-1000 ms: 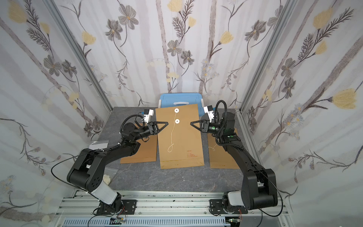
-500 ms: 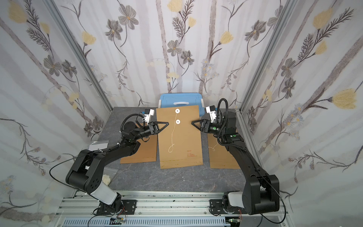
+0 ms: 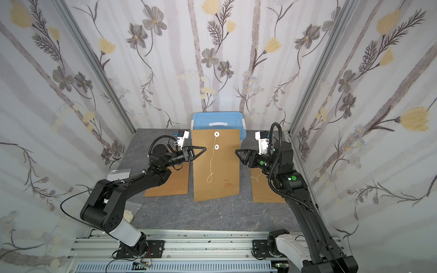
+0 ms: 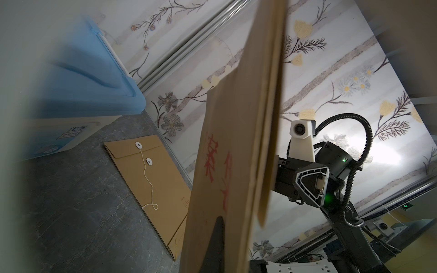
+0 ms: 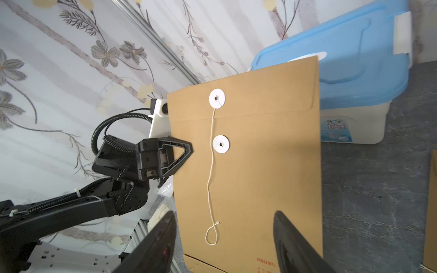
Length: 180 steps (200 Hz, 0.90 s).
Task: Close the mouth of the file bag
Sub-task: Close the file bag.
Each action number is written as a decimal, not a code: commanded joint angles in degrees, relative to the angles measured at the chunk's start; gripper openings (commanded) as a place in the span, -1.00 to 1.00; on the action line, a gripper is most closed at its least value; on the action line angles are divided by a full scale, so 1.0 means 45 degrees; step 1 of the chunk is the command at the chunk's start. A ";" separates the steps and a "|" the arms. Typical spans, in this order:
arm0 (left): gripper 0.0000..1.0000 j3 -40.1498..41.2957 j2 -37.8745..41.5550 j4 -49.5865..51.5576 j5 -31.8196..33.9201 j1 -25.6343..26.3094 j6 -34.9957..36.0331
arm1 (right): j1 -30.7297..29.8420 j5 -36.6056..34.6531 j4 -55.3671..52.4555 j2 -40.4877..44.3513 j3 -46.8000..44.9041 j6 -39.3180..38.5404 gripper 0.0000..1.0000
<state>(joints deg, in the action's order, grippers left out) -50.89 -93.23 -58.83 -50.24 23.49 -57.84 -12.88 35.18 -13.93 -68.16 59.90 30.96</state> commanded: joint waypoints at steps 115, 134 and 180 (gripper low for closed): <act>-1.00 -0.0447 -0.0251 -0.0107 0.0148 0.0680 0.0218 | -0.2738 -0.0345 0.2754 -0.3585 0.0738 0.1373 0.28; -1.00 -0.0448 -0.0188 -0.0164 0.0196 0.0748 0.0208 | -0.2767 -0.0021 0.3280 -0.3824 0.0588 0.1612 0.28; -1.00 -0.0624 -0.0278 -0.0102 0.0246 0.0797 0.0071 | -0.2958 0.0188 0.4363 -0.3784 -0.0132 0.2485 0.28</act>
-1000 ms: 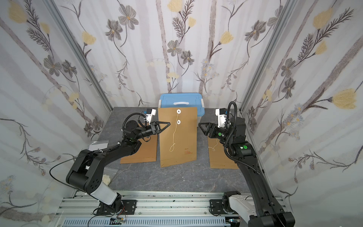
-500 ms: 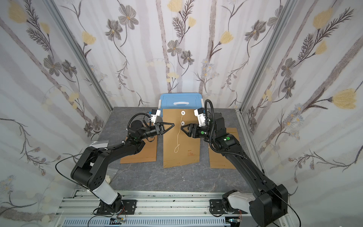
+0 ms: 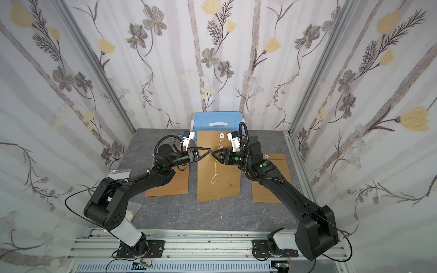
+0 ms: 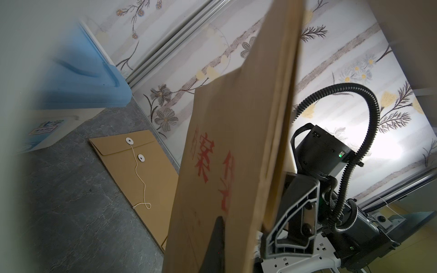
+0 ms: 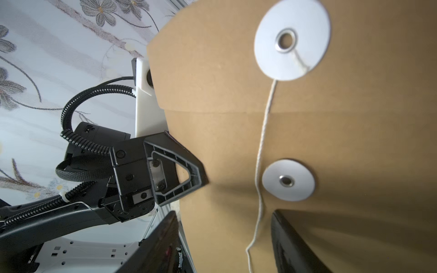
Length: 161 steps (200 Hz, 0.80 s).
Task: Close the mouth of the file bag
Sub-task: Close the file bag.
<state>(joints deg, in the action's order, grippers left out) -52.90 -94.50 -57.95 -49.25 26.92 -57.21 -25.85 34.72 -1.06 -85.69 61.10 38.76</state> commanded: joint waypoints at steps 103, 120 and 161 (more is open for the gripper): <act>-1.00 -0.0324 -0.0465 -0.1140 -0.0018 0.0043 -0.0752 | -0.0152 0.1522 0.4877 -0.0621 -0.1442 0.2140 0.25; -1.00 -0.0373 -0.0426 -0.0945 -0.0011 0.0010 -0.0647 | -0.0167 0.1929 0.5815 -0.0701 -0.1586 0.2379 0.23; -1.00 -0.0484 -0.0454 -0.0915 0.0007 -0.0043 -0.0723 | -0.0223 0.2586 0.7114 -0.0943 -0.1928 0.2635 0.17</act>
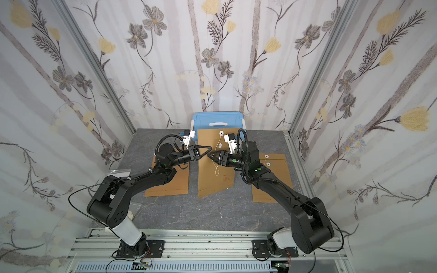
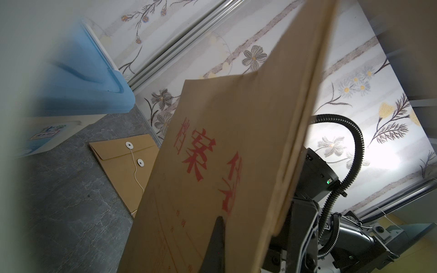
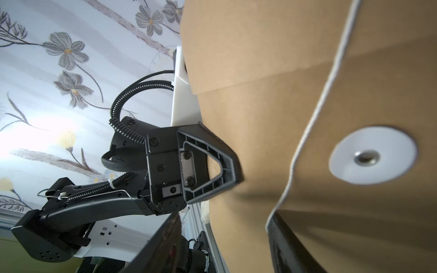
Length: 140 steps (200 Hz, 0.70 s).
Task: Close the mouth of the file bag
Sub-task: Close the file bag.
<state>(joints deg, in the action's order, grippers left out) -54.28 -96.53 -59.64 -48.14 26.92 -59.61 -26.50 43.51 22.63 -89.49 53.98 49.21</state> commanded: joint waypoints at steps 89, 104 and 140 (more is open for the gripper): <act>-1.00 -0.0125 0.0123 -0.0098 0.0004 -0.0359 -0.0012 | -0.0507 0.1052 0.2151 -0.0208 -0.0234 -0.0163 0.09; -1.00 -0.0133 0.0124 -0.0107 0.0050 -0.0355 -0.0031 | -0.0588 0.1117 0.2370 -0.0205 -0.0256 -0.0135 0.07; -1.00 0.0012 0.0028 -0.0334 0.0181 -0.0354 -0.0254 | -0.0706 0.1003 0.2547 -0.0187 -0.0203 -0.0272 0.13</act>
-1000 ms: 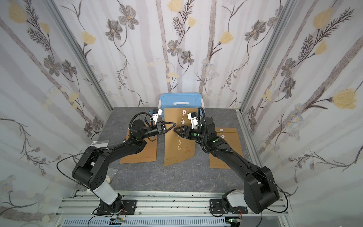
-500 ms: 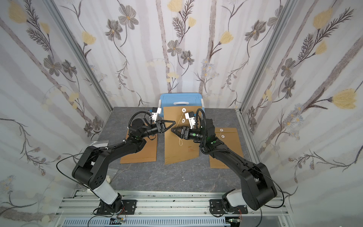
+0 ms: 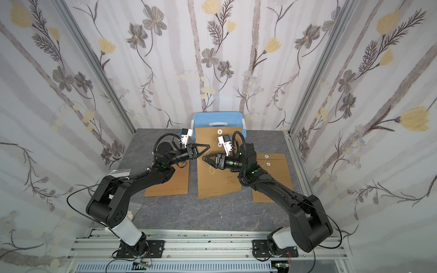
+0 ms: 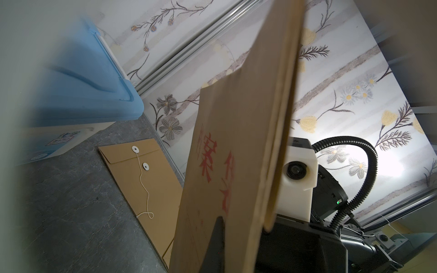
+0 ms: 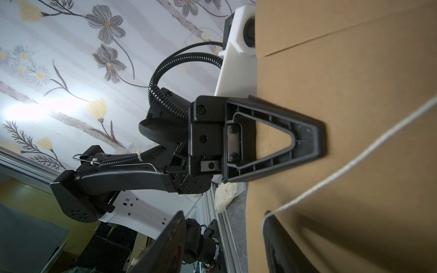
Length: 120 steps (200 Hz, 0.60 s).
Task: Close the mouth of the file bag
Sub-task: Close the file bag.
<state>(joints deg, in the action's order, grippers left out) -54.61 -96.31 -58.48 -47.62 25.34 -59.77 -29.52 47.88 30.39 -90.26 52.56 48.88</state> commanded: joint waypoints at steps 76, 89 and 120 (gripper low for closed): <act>-1.00 0.0091 -0.0167 -0.0970 0.0329 -0.0163 -0.0554 | -0.0624 0.0425 0.0746 -0.1147 0.1004 -0.0140 0.00; -1.00 0.0100 -0.0156 -0.0970 0.0347 -0.0188 -0.0583 | -0.0680 0.0327 0.0768 -0.1245 0.0985 -0.0143 0.00; -1.00 0.0143 -0.0100 -0.0985 0.0406 -0.0207 -0.0624 | -0.0774 0.0268 0.1335 -0.1642 0.0939 0.0236 -0.02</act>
<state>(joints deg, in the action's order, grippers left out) -53.87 -97.06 -59.88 -46.09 24.58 -61.60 -32.73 49.32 32.49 -96.38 56.60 48.51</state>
